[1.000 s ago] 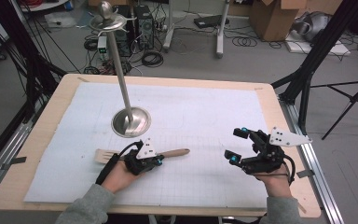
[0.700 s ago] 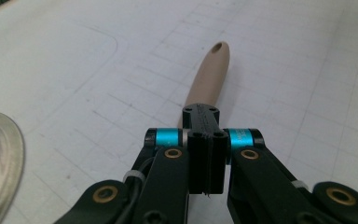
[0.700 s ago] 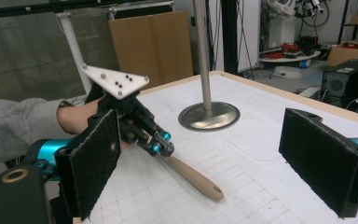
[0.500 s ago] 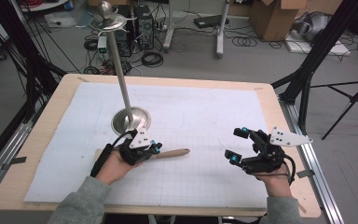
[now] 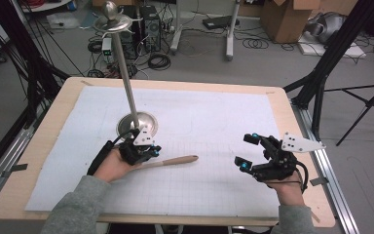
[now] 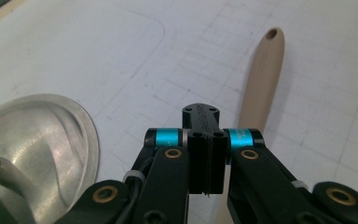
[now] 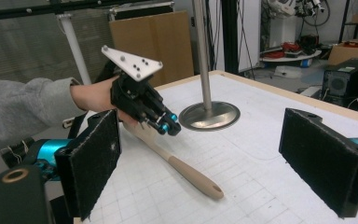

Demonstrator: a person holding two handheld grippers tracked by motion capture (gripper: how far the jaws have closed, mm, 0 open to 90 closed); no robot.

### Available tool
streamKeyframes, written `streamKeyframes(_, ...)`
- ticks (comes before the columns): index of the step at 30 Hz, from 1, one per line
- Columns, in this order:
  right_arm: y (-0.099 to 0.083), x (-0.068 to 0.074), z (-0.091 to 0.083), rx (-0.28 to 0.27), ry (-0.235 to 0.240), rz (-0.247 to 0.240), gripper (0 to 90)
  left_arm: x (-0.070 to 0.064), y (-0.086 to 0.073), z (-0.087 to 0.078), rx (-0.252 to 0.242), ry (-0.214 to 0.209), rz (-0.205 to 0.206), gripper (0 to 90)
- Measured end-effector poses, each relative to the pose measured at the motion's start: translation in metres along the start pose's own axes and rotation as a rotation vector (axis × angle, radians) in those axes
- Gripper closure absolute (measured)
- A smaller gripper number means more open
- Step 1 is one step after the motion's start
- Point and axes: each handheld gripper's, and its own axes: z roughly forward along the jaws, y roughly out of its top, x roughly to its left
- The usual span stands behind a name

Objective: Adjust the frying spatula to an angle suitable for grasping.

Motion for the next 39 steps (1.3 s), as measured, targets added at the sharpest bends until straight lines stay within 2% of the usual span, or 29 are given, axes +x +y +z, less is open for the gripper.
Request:
streamKeyframes(9, 0.0, 0.001, 0.0, 0.005, 0.003, 0.006, 11.8, 0.003, -0.003, 0.005, 0.066, -0.006, 0.011, 89.8)
streamKeyframes(20, 0.0, 0.001, -0.001, 0.001, 0.001, 0.008, 11.8, -0.004, -0.012, 0.015, 0.132, -0.044, 0.039, 89.7)
streamKeyframes(28, 0.0, 0.001, 0.0, 0.007, 0.003, 0.007, 11.9, -0.007, -0.022, 0.008, 0.106, -0.034, 0.032, 89.8)
streamKeyframes(35, -0.001, 0.001, -0.002, 0.004, -0.002, 0.002, 11.8, -0.01, -0.032, 0.0, 0.077, -0.014, -0.004, 89.9)
streamKeyframes(39, -0.001, 0.002, -0.002, 0.012, -0.002, 0.01, 11.9, -0.011, -0.036, -0.004, 0.075, -0.015, 0.004, 89.9)
